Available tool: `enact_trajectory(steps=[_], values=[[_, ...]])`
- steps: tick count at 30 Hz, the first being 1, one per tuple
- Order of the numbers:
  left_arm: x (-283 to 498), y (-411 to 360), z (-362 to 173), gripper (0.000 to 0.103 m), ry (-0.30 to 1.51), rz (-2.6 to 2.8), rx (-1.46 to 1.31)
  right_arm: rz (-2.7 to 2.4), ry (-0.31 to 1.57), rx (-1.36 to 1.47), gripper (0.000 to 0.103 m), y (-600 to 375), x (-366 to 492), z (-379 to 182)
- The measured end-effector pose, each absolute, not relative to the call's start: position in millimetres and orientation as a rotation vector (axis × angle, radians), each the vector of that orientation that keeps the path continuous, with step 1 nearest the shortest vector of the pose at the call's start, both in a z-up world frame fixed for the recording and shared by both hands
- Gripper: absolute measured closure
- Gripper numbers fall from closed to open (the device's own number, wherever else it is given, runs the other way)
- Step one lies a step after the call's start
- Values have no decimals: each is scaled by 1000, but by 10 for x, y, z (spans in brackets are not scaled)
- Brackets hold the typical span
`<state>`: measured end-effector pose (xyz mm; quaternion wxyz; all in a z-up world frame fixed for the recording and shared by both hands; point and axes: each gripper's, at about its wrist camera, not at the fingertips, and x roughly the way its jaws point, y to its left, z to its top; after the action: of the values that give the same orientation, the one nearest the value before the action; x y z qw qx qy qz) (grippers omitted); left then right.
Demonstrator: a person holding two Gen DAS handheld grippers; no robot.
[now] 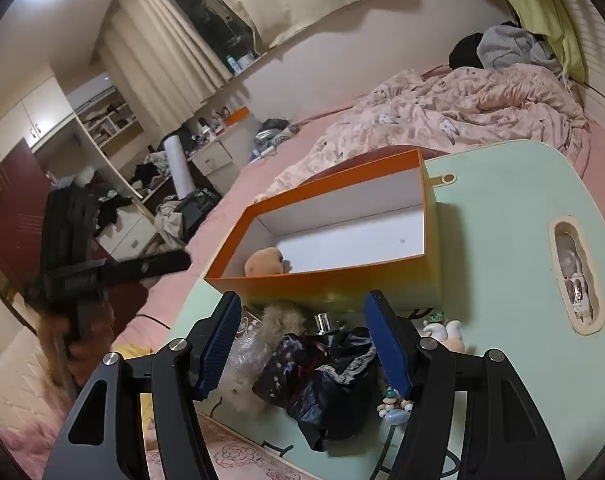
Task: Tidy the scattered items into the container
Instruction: 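Lift the silver cup out and set it on the table, right tool, then grasp the tan round plush in the box with the left tool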
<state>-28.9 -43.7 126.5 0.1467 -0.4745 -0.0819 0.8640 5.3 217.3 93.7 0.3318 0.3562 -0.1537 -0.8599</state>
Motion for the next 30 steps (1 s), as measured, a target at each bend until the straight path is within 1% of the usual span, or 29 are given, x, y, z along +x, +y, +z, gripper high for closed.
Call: enact_trajectory(steps=[2, 3, 4, 6, 7, 9, 11, 13, 17, 18, 20, 23, 24, 25, 30], values=[[-486, -364, 1291, 33, -178, 2430, -1468, -2234, -427, 932, 39, 2204, 43, 916], [-554, -322, 1293, 38, -161, 2422, -1507, -2229, -440, 937, 39, 2219, 35, 904], [-626, -273, 1288, 47, -135, 2418, -1548, -2225, -454, 939, 39, 2234, 26, 893], [-795, -161, 1178, 54, -78, 2369, -1661, -2213, -479, 946, 39, 2269, 18, 870], [-856, -121, 1112, 55, -65, 2354, -1709, -2207, -487, 951, 39, 2280, 8, 858], [-946, -45, 992, 55, 8, 2363, -1776, -2202, -498, 950, 39, 2299, 18, 849], [-1027, 63, 883, 55, 147, 2400, -1822, -2195, -505, 946, 39, 2313, 18, 848], [-1087, 129, 815, 55, 236, 2419, -1847, -2189, -511, 941, 39, 2325, 24, 853], [-1212, 218, 577, 54, 341, 2349, -1962, -2186, -514, 935, 39, 2334, 36, 856], [-1235, 212, 569, 51, 315, 2343, -1966, -2186, -515, 935, 39, 2336, 36, 854], [-1284, 200, 548, 51, 273, 2325, -1985, -2188, -520, 933, 39, 2349, 32, 850], [-1315, 163, 531, 57, 196, 2311, -1969, -2190, -525, 929, 39, 2362, 43, 849], [-1309, 157, 540, 66, 193, 2314, -1956, -2189, -526, 927, 39, 2367, 41, 856], [-1306, 152, 554, 68, 196, 2321, -1944, -2190, -528, 924, 39, 2373, 41, 860], [-1251, 157, 586, 73, 245, 2336, -1878, -2195, -537, 923, 39, 2392, 34, 865]])
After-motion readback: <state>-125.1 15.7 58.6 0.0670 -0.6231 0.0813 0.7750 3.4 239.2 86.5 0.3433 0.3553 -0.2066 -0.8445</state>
